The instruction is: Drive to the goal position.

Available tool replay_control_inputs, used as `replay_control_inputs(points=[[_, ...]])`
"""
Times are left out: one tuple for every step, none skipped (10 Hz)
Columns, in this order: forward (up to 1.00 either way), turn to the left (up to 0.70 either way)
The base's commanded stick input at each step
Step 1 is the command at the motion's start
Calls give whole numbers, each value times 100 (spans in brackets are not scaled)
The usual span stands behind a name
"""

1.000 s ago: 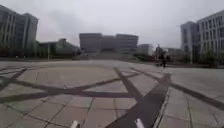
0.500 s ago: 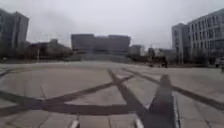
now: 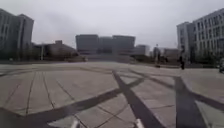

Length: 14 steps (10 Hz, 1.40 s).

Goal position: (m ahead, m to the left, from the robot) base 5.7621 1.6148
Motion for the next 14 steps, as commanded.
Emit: replay_control_inputs(points=[[100, 0], [100, 0], [100, 0], [100, 0], [100, 0], [100, 0], [100, 0], [100, 0], [100, 0], [100, 0], [100, 0], [100, -2], [100, -20], [100, -39]])
